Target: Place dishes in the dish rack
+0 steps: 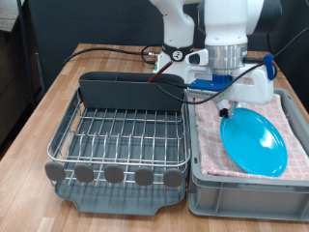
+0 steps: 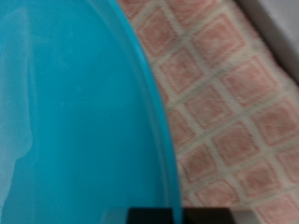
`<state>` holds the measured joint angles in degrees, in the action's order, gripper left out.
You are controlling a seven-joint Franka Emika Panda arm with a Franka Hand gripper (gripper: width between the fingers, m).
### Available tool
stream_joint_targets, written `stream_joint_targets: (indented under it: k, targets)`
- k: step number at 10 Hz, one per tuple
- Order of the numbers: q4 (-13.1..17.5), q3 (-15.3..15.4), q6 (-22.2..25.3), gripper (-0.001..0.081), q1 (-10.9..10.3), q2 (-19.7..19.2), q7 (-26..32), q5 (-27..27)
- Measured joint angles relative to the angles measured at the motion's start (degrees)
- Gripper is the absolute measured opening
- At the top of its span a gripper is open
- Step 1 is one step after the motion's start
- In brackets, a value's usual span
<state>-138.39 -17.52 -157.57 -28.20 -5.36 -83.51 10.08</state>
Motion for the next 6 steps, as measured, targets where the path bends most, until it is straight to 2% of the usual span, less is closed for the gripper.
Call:
stream_joint_targets:
  k: [2, 6]
  targets:
    - [0.1, -1.1, 6.3, 0.0019, 0.1, 3.6, -5.2, -6.7]
    - [1.7, -1.5, 18.5, 0.0019, 0.8, 9.9, -10.2, -14.1]
